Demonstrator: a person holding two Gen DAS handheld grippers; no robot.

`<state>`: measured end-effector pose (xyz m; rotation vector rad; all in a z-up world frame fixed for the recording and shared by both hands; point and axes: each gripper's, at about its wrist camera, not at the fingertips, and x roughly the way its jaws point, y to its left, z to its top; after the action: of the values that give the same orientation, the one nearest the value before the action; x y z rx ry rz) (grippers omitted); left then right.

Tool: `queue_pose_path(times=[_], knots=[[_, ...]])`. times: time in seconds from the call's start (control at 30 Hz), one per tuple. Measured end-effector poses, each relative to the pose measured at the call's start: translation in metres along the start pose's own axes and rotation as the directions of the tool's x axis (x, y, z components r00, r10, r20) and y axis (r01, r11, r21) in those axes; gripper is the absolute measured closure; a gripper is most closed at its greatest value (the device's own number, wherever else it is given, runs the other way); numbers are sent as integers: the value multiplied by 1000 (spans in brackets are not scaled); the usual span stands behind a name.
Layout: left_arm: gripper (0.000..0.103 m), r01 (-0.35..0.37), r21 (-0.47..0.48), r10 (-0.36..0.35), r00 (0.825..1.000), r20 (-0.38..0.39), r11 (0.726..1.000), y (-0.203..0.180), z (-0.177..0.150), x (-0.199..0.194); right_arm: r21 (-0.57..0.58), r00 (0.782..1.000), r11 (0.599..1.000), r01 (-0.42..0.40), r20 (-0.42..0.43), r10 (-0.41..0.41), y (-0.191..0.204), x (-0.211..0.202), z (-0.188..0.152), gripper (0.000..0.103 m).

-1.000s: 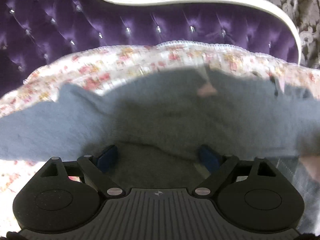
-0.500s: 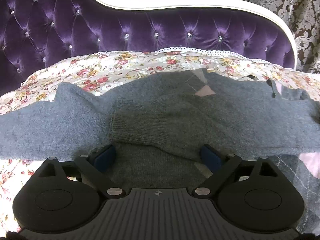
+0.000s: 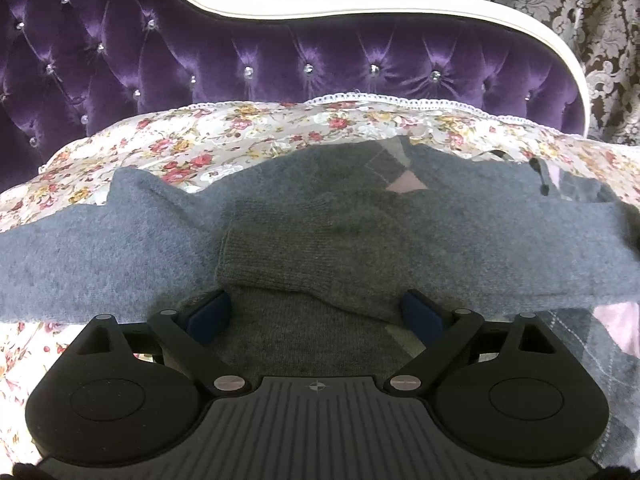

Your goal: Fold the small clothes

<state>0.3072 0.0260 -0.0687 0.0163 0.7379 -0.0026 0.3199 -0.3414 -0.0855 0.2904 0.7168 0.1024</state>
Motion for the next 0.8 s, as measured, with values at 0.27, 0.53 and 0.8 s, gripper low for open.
queue_pose_path(times=[0.27,0.53,0.8], knots=[[3,33,9,-33,999,23,999,2,-4,1,-23,995,994,104,17,-103,-1,0,0,81],[3,130,-49,-129,991,21,990,30,-8,-20,-64,985,991,116,137,-107,25,-48,-4,19],[3,95,-186,-88,995,45,978,106,-22,-56,-140,987,985,-101,106,117,90,-89,-53,1]])
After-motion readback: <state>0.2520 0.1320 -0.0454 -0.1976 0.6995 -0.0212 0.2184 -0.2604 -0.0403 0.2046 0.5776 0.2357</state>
